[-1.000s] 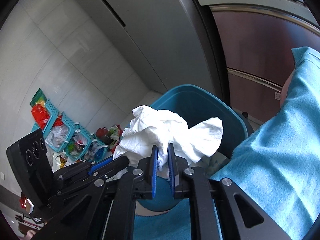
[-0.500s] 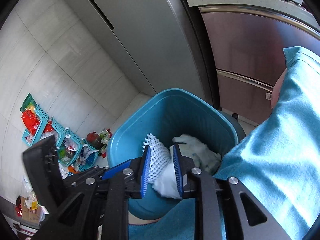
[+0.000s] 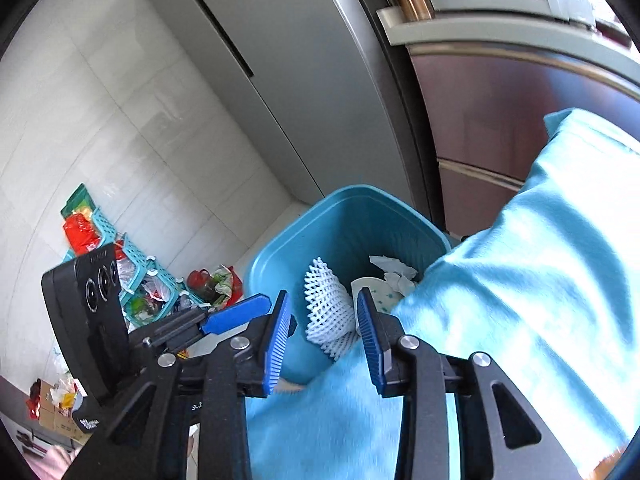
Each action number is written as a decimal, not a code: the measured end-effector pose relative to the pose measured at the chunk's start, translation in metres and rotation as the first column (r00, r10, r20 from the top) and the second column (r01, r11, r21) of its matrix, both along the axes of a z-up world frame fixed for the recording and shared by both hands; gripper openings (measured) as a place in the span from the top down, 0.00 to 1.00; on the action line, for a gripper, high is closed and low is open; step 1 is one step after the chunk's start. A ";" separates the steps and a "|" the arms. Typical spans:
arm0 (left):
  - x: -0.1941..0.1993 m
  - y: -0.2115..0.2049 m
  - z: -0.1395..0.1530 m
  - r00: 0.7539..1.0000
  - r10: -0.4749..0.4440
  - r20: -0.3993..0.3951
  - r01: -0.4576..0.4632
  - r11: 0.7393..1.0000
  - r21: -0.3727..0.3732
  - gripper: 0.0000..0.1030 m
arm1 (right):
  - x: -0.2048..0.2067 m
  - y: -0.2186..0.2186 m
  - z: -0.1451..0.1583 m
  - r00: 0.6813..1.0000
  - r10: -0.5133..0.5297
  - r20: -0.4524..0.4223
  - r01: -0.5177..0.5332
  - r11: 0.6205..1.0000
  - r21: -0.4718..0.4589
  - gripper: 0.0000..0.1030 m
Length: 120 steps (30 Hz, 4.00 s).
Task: Collect trash
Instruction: 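Open both tools to drop the tissues into the bin, then move both open tools back to the gold wrapper and orange peels, then grasp the gold snack wrapper with the left tool while the right tool grasps an orange peel, then carry the gold wrapper and orange peel toward the teal bin with both tools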
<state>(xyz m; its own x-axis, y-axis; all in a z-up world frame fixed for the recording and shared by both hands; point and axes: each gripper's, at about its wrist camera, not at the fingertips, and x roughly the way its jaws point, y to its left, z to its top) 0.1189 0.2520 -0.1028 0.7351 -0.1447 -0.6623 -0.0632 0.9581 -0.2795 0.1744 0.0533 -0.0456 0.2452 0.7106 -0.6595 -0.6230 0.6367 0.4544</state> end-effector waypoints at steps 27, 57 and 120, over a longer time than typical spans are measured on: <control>0.009 -0.185 0.022 0.906 -0.424 0.003 0.424 0.906 0.007 0.39 | -0.071 -0.256 -0.001 0.901 -0.427 0.073 0.426 0.904 0.029 0.64; 0.012 -0.232 0.014 0.890 -0.454 -0.048 0.457 0.882 0.117 0.70 | -0.043 -0.358 -0.037 0.745 -0.666 0.029 0.666 0.743 -0.063 0.73; -0.020 -0.144 0.041 0.942 -0.333 0.035 0.334 0.941 -0.050 0.74 | -0.057 -0.276 -0.022 0.866 -0.499 0.029 0.499 0.866 0.020 0.95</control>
<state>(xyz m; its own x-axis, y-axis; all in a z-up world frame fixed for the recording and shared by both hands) 0.0994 0.1081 -0.0614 0.6550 -0.4202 -0.6280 0.2654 0.9061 -0.3294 0.1171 -0.2224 -0.0680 0.5904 0.4950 -0.6375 -0.2377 0.8615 0.4487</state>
